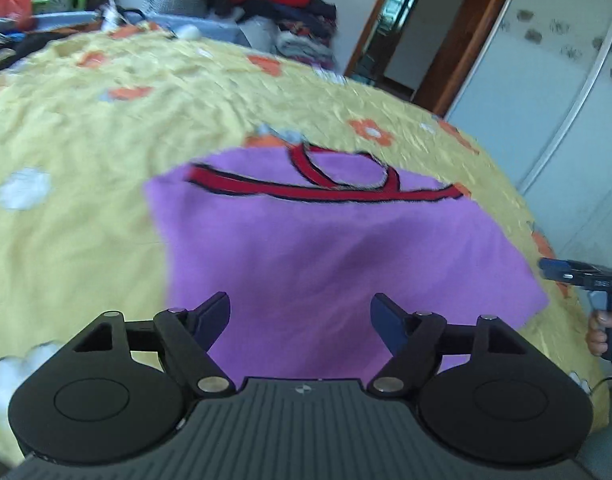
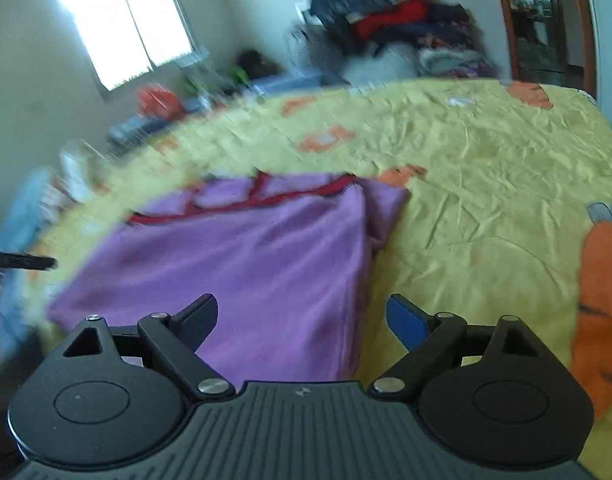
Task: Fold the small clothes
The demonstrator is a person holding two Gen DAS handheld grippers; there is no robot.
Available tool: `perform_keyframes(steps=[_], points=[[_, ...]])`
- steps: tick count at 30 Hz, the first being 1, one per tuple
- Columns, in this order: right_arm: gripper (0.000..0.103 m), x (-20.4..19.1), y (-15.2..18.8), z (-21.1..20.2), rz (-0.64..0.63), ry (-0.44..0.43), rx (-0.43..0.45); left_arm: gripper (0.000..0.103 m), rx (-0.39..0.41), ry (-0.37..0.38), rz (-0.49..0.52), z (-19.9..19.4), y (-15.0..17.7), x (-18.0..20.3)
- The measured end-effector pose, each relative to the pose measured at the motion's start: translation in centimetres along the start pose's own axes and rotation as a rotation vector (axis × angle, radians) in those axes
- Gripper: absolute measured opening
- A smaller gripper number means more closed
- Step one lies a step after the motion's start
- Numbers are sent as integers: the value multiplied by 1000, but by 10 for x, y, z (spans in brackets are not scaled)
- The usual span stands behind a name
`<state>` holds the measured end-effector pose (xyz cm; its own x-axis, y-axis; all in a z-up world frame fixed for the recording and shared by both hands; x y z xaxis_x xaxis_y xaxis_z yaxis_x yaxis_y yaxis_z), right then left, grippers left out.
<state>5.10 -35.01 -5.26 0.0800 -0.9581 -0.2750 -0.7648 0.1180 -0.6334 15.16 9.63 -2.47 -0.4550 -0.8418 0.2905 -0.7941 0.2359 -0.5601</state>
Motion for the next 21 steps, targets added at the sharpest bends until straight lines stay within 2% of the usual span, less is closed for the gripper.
perform_keyframes(steps=[1, 2, 3, 4, 6, 8, 9, 10, 11, 12, 13, 14, 15, 16, 18, 20, 21], points=[[92, -1, -3, 16, -2, 39, -31, 76, -10, -17, 17, 16, -1, 7], [89, -4, -2, 28, -21, 36, -62, 76, -24, -52, 45, 31, 1, 13], [62, -9, 4, 36, -58, 29, -89, 76, -41, -92, 67, 44, 5, 16], [51, -11, 12, 40, -86, 62, -106, 76, -51, -122, 87, 53, 12, 15], [51, -13, 26, 33, -150, 118, -94, 80, -18, -193, 196, 53, 26, 16], [51, -11, 37, 23, -174, 153, -102, 80, -16, -228, 223, 44, 38, 12], [53, -10, 41, 18, -188, 164, -110, 80, -30, -236, 215, 38, 39, 10], [59, -9, 42, 14, -184, 172, -126, 79, -39, -248, 200, 32, 36, 7], [60, -9, 39, 8, -173, 188, -130, 78, -22, -254, 187, 24, 32, 7], [61, -13, 31, 2, -185, 199, -97, 80, 13, -240, 191, 18, 24, 10], [65, -18, 21, -5, -203, 202, -47, 83, 52, -232, 197, 14, 13, 13], [72, -25, 7, -6, -212, 198, -2, 87, 85, -229, 192, 13, 1, 16], [87, -34, -6, -5, -221, 179, 29, 89, 97, -216, 180, 18, -12, 19], [95, -44, -21, 3, -238, 148, 53, 89, 93, -191, 163, 27, -26, 22], [96, -65, -52, 27, -261, 107, 94, 87, 58, -161, 98, 56, -50, 23], [96, -86, -79, 65, -262, 45, 57, 83, 19, -151, 42, 88, -67, 23], [96, -97, -90, 86, -257, 14, 35, 83, 16, -181, 48, 101, -73, 25]])
Point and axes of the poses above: each gripper's, at about its wrist camera, not at the fingertips, and z roughly the way its jaws point, x to its right, y to its underside, the point moved 4 cm from there along z, roughly the way its jaws point, and after that the axes turned 8 degrees about -x, right-handed, at the moved point
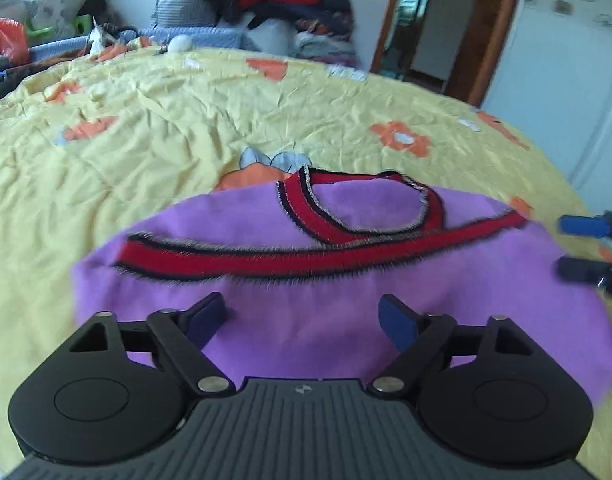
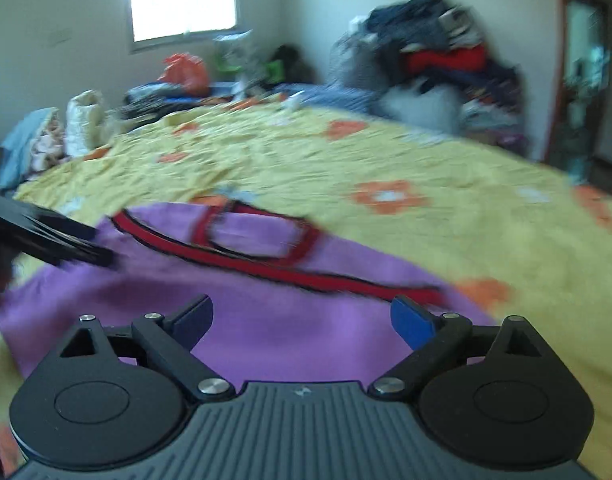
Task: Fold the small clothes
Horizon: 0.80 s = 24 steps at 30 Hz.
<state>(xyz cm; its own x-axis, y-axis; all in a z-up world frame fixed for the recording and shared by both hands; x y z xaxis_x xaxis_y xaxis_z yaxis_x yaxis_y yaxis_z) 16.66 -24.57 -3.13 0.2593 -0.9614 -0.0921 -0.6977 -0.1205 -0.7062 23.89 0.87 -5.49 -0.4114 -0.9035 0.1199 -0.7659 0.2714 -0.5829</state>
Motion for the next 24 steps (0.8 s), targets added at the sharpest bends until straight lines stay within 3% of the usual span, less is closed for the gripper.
perform_keyframes(steps=[2, 3, 4, 5, 6, 8, 10, 14, 15, 16, 17, 18, 21, 23, 24], points=[[96, -16, -17, 43, 10, -61, -38, 85, -9, -86, 45, 23, -5, 6], [96, -24, -20, 63, 1, -56, -70, 92, -1, -117, 45, 31, -5, 3], [96, -30, -18, 81, -32, -16, -109, 94, 18, -123, 39, 34, -5, -1], [96, -34, -13, 96, -98, 81, -143, 97, 32, -136, 46, 35, -5, -6], [103, -28, -7, 99, -128, 116, -94, 102, 51, -164, 49, 37, -4, -12], [103, 7, -7, 98, 38, 73, -111, 103, 64, -179, -6, 41, -4, -30], [103, 35, -1, 89, 64, 155, -100, 103, 64, -209, -45, 44, -11, -44], [103, 57, 5, 78, 92, 178, -96, 103, 49, -259, -58, 43, -22, -51], [103, 56, 4, 75, 97, 189, -91, 93, 50, -269, -66, 37, -23, -51], [103, 54, 4, 68, 115, 228, -80, 85, 53, -272, -83, 27, -22, -50], [103, 47, 4, 58, 123, 262, -62, 85, 68, -249, -106, 13, -18, -48], [103, 33, 4, 52, 119, 273, -36, 94, 89, -198, -124, -1, -12, -44], [103, -3, 12, 26, 118, 176, 108, 98, 99, -77, -99, -20, 9, -19], [103, -18, 16, 31, 112, 110, 60, 98, 58, -63, -78, -13, 24, -6], [103, -20, 17, 43, 98, 89, -11, 98, 41, -78, -72, -8, 32, -4]])
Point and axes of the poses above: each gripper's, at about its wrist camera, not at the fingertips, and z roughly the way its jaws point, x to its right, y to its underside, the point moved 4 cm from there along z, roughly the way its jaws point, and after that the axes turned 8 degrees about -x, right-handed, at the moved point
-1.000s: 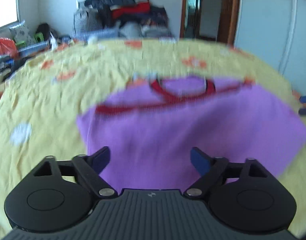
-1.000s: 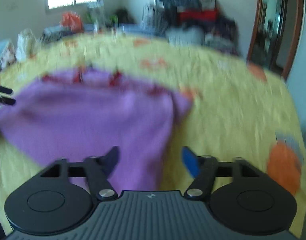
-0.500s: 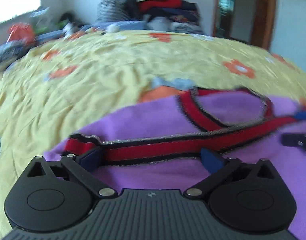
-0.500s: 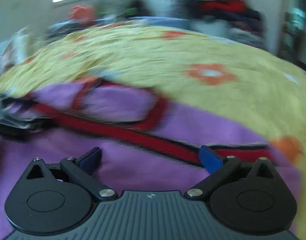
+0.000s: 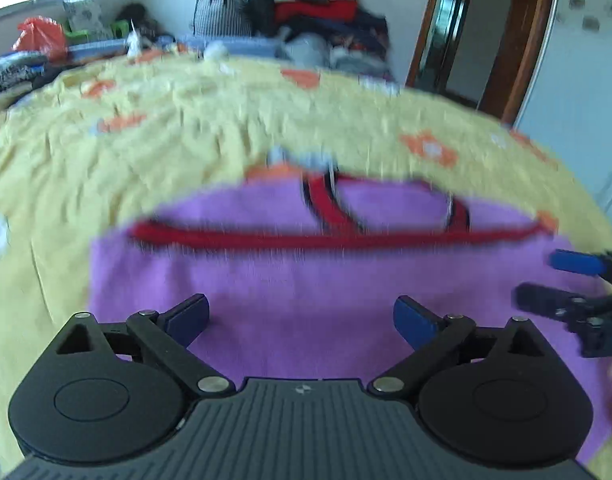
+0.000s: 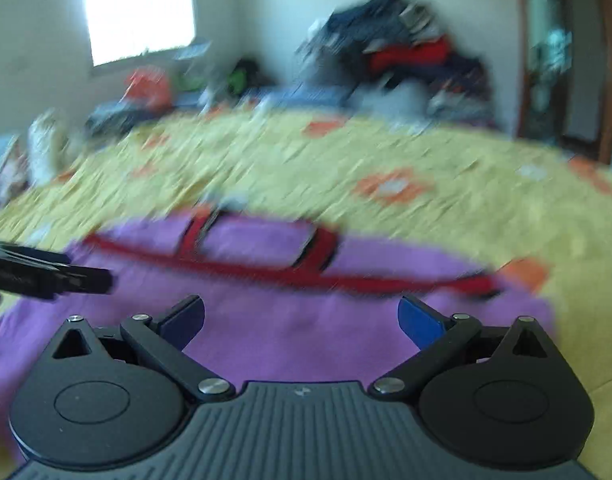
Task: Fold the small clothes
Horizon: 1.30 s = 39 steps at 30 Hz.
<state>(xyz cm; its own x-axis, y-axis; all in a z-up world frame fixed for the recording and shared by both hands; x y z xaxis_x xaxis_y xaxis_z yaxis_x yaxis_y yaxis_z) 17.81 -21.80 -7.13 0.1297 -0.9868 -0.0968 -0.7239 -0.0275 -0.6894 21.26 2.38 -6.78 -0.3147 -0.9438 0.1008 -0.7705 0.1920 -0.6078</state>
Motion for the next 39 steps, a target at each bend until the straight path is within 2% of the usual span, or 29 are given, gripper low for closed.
perform_keyframes(steps=[1, 2, 3, 4, 8, 12, 14, 16, 17, 18, 19, 20, 21, 22, 24, 25, 27, 30, 34, 36, 39], points=[[103, 3, 3, 11, -8, 13, -67, 98, 4, -30, 24, 4, 7, -1], [103, 10, 9, 18, -16, 30, -92, 100, 28, -63, 57, 3, 13, -2], [103, 17, 14, 19, -51, 68, -89, 103, 33, -87, 71, 3, 18, -6], [103, 26, 19, 14, -65, 79, -78, 103, 47, -77, 67, 2, 23, -13], [103, 66, 36, -7, 6, 111, -67, 103, 54, -93, 40, 1, 22, -42], [103, 56, 40, -22, -26, 145, -78, 101, 11, -106, 21, -13, 19, -46], [103, 43, 30, -41, -75, 161, -15, 101, 30, -55, 2, -29, 19, -41], [103, 37, 15, -50, -104, 245, 103, 103, 50, 7, 18, -36, 14, -30], [103, 39, 9, -46, -104, 254, 108, 103, 65, -6, 33, -34, 9, -24], [103, 45, 0, -35, -89, 219, 67, 103, 69, -32, 46, -28, 3, -20], [103, 53, -8, -20, -23, 155, 14, 103, 60, -42, 47, -19, -3, -19], [103, 64, -13, -5, 48, 43, -25, 103, 41, -46, 30, -7, -9, -20], [103, 75, -15, 11, 115, -21, -63, 103, 11, -53, 12, 6, -14, -24], [103, 86, -15, 27, 163, 25, -110, 103, -18, -63, 7, 20, -17, -27], [103, 93, -14, 37, 92, 180, -88, 103, 38, -112, 51, 31, -19, -35], [103, 100, -14, 39, 99, 198, -76, 103, 36, -86, 25, 34, -20, -41], [103, 123, -19, 40, 187, 253, -73, 103, 41, -115, 4, 36, -24, -49], [103, 147, -19, 31, 324, 240, -67, 103, 10, -138, -9, 30, -30, -52], [103, 123, 0, -26, 313, 218, 17, 103, 33, -40, -28, -12, -14, -44], [103, 100, 16, -48, 258, 206, 51, 103, 56, 10, -19, -34, 3, -36], [103, 62, 51, -64, 154, 184, -6, 103, 26, 49, -13, -48, 35, -24]])
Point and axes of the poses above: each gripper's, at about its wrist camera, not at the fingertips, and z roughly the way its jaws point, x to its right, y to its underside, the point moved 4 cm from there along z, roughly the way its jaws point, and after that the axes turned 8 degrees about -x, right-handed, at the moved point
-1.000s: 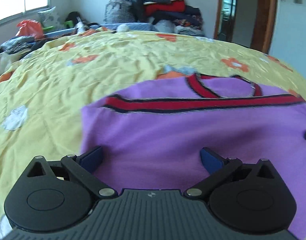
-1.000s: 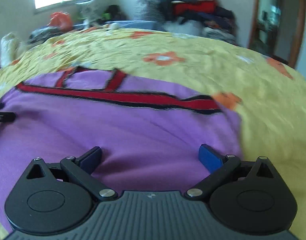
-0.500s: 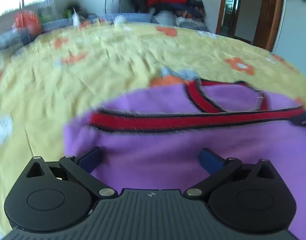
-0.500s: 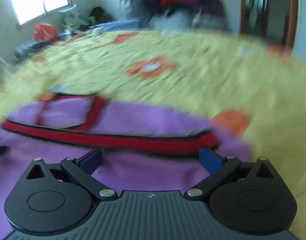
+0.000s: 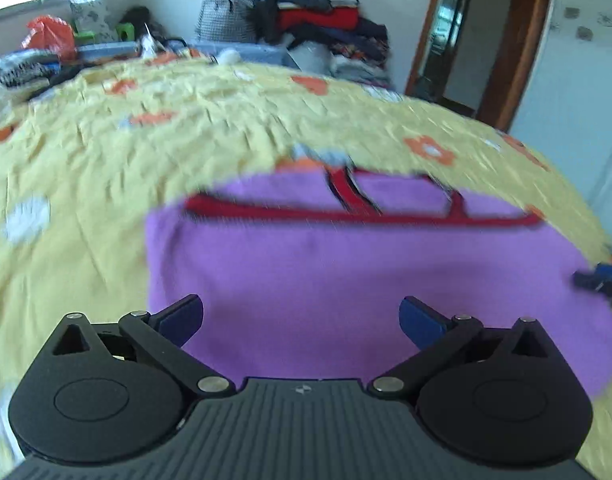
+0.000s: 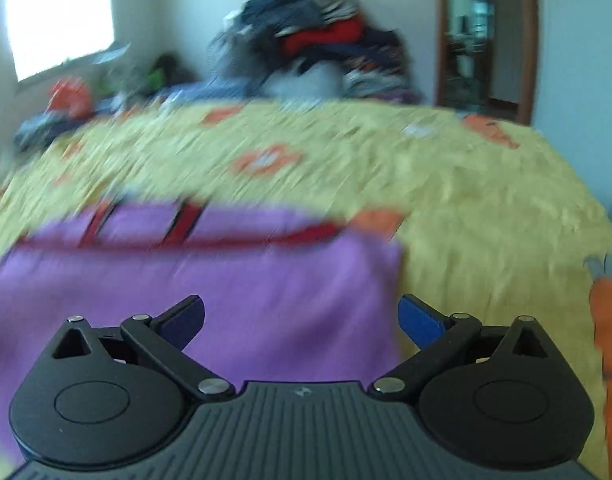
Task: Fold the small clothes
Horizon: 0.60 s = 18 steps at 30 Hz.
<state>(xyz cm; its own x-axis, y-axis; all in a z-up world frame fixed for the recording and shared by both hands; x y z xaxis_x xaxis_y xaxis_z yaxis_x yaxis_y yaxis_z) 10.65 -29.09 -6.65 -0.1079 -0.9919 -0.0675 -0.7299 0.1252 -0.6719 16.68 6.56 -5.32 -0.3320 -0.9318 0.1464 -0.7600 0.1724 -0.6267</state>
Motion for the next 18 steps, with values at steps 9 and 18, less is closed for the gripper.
perform_keyframes(steps=[9, 18], points=[[103, -7, 68, -23, -88, 53, -73, 103, -21, -161, 4, -7, 56, -11], [103, -32, 33, -31, -85, 9, 0, 103, -60, -206, -72, -24, 67, -5]])
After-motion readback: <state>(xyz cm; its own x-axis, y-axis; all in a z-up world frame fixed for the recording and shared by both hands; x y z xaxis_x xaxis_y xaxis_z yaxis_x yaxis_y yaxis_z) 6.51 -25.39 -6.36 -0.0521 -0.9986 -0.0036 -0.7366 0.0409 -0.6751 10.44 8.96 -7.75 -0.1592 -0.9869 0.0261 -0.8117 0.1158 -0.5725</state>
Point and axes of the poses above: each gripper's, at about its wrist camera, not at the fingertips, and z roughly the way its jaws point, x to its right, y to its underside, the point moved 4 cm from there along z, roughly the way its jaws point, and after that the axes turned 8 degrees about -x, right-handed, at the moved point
